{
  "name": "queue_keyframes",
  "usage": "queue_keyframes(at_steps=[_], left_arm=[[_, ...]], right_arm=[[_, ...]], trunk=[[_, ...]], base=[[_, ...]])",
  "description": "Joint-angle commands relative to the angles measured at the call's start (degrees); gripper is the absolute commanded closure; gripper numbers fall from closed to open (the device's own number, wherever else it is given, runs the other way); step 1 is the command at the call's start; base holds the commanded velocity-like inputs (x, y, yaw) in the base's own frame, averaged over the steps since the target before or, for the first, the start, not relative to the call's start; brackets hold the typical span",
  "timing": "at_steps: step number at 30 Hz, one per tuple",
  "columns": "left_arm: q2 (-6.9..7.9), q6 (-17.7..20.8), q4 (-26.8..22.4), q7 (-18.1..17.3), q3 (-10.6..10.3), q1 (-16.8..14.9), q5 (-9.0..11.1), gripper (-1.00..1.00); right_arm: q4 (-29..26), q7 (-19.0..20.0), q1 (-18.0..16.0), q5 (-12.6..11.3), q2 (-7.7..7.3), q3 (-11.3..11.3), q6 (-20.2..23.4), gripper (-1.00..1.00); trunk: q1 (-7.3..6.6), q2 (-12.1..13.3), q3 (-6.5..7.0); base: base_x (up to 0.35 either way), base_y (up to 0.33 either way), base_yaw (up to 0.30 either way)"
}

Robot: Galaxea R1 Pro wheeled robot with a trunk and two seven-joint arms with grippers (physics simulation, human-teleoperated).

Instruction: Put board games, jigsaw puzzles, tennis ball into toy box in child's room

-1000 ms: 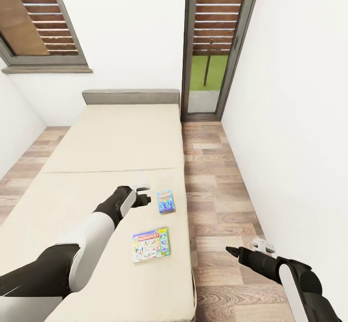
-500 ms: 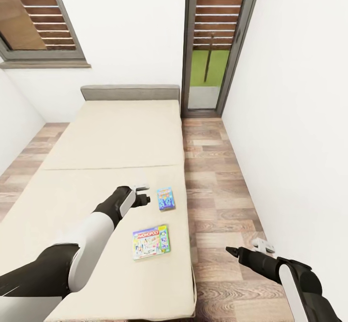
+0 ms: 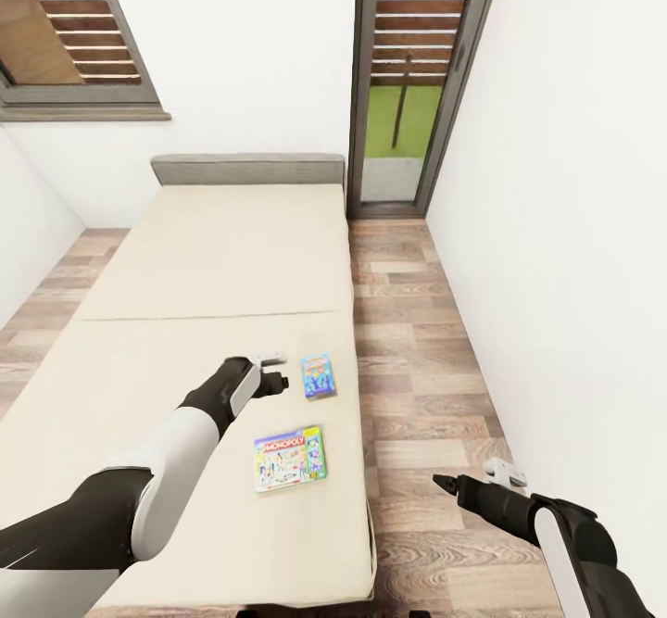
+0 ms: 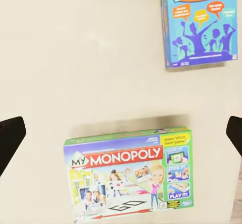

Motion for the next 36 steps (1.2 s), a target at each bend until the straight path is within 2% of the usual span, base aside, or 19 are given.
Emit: queue_keyframes(at_steps=[1,11,20,36], left_arm=[[-0.05,0.23,-0.11,0.44,0.28,-0.02,0.61,-1.00],[0.01,-4.35,0.11,0.44,0.22,-0.02,0.27,-1.00],[-0.09,-7.28,0.30,0.44,0.27,-0.02,-2.07,-1.00],[-0.14,-8.48,0.40,0.44,0.28,-0.02,-2.62,-1.00]], right_arm=[[0.00,0.58,-0.04,0.47,0.01,-0.09,0.25,-1.00],[0.21,0.53,-0.04,0.67,0.01,-0.09,0.24,-1.00],[1.43,0.41,-0.04,0.69,0.01,-0.17,0.04,-1.00],[2.06,0.40,-0.04,0.76,0.01,-0.18,-0.03,-1.00]], trunk=[[0.03,-0.10,-0.18],[0.03,-0.10,-1.10],[0.03,-0.10,-1.94],[0.03,-0.10,-3.42]], base=[[0.000,0.000,0.000],[0.000,0.000,0.000],[0.000,0.000,0.000],[0.000,0.000,0.000]])
